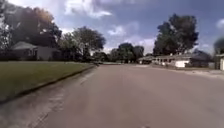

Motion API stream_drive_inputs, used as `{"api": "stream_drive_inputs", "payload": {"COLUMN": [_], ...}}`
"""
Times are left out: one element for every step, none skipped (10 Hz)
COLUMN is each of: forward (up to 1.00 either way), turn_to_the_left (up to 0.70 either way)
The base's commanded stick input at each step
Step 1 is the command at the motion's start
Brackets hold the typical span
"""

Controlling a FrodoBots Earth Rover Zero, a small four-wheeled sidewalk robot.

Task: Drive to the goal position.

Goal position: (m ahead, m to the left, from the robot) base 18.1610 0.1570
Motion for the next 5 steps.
{"api": "stream_drive_inputs", "payload": {"forward": [1.00,1.00,1.00,1.00,1.00], "turn_to_the_left": [0.35,0.39,0.16,0.00,0.00]}}
